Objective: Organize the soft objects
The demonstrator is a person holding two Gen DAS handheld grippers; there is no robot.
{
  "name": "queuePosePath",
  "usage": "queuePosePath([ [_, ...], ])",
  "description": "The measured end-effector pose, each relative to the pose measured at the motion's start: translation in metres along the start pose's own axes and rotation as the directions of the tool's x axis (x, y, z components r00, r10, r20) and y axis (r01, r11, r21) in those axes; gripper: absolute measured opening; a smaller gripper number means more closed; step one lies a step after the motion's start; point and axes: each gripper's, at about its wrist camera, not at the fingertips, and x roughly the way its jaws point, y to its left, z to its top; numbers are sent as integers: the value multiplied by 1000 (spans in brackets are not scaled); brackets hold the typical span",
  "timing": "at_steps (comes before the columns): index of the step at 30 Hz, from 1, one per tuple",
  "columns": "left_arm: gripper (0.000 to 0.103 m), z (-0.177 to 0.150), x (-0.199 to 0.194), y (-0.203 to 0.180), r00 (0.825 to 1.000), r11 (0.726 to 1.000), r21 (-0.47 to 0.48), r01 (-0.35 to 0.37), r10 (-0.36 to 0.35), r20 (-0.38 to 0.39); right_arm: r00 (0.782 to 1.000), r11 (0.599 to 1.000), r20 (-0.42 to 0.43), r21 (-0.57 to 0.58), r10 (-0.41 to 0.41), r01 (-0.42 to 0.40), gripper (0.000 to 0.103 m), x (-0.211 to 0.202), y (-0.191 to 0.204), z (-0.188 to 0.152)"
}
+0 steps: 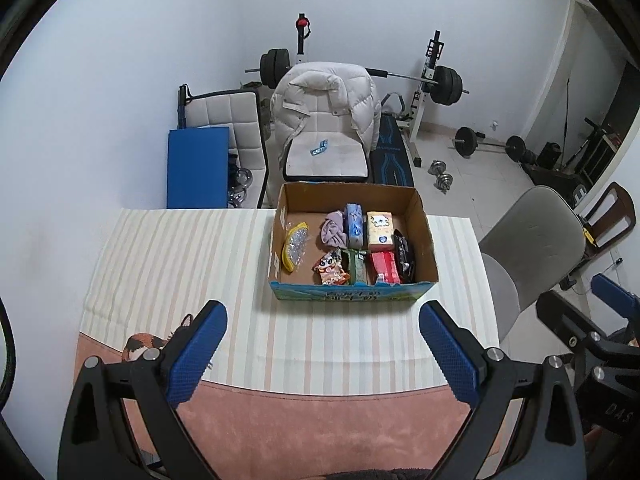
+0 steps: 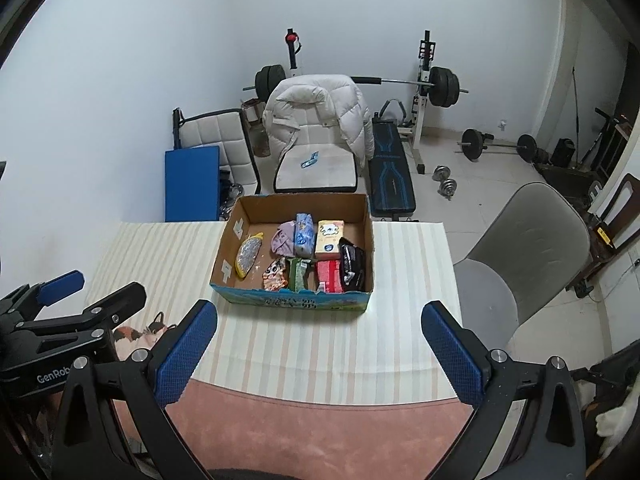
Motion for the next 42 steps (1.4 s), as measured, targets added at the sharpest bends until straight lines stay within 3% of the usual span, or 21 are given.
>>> queuePosePath([
  [16,103,8,-11,5,997,999,-7,-32,33,68,997,999,53,13,-49,49,103,-10,-5,18],
  [42,103,10,-17,4,996,1000,-10,-28,29,83,995,998,72,-4,-64,64,103,-15,-4,18],
])
